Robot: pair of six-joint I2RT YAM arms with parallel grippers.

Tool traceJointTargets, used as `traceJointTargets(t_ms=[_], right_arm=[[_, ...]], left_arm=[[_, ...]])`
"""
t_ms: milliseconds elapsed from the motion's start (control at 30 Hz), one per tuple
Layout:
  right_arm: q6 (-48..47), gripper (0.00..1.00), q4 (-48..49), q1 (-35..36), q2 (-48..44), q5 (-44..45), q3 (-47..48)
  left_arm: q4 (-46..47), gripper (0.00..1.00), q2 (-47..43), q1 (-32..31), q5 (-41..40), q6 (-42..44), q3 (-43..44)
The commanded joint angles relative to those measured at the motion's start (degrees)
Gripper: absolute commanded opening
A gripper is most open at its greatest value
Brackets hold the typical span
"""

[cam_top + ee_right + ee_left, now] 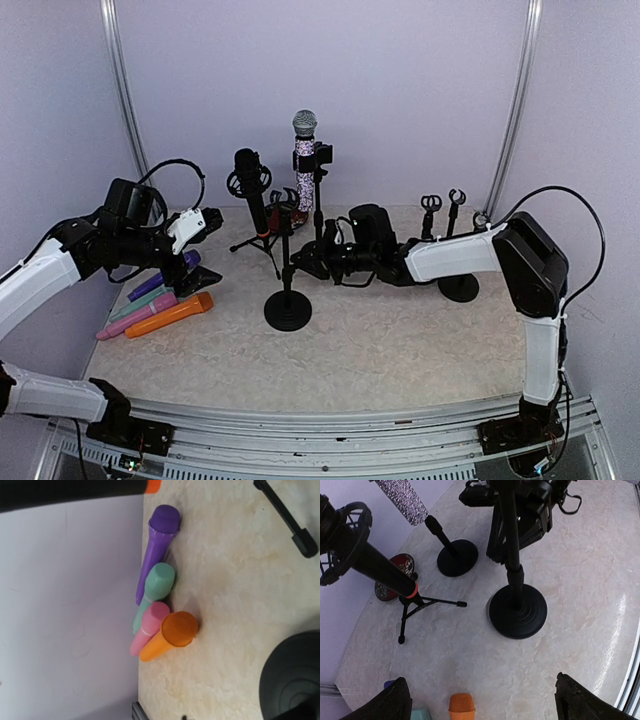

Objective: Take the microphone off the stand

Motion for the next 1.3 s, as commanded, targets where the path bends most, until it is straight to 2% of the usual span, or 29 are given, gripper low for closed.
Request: traceJointTargets(t_ms=[0, 300, 467, 533, 800, 1033, 1267], right_arm=[[-0.65, 0.00, -1.53, 1.55, -0.66, 3.45, -1.74], [-1.42, 0.00, -0.45, 3.37, -2.74, 9.44, -4.41], [-2.43, 0.00, 1.01, 3.79, -3.67, 12.05, -7.14], [-3.86, 0.00, 0.09, 4.28, -4.51, 14.38, -7.41], [-7.23, 0.00, 0.76, 6.36, -6.24, 19.13, -9.05], [-12.11, 0.00, 5.63, 8.32, -10.39, 24.28, -15.09], [-16.31, 0.00, 3.89, 9.98, -11.02, 27.88, -13.97]], left_arm=[[3.66, 0.97, 4.70, -4.11, 3.18, -10.96, 5.78], [12.70, 0.97, 16.72, -7.55, 5.86, -20.11, 13.36], [14.04, 0.92, 20.64, -7.68, 11.99, -24.66, 17.20], [14.84, 0.89, 21.63, -7.81, 12.13, -26.08, 18.19], [16.25, 0.79, 24.23, -7.42, 9.30, -26.65, 20.19], [16.88, 0.78, 24.79, -5.61, 10.15, -26.00, 20.32], [15.33, 0.79, 25.13, -4.44, 12.30, -25.39, 21.51]])
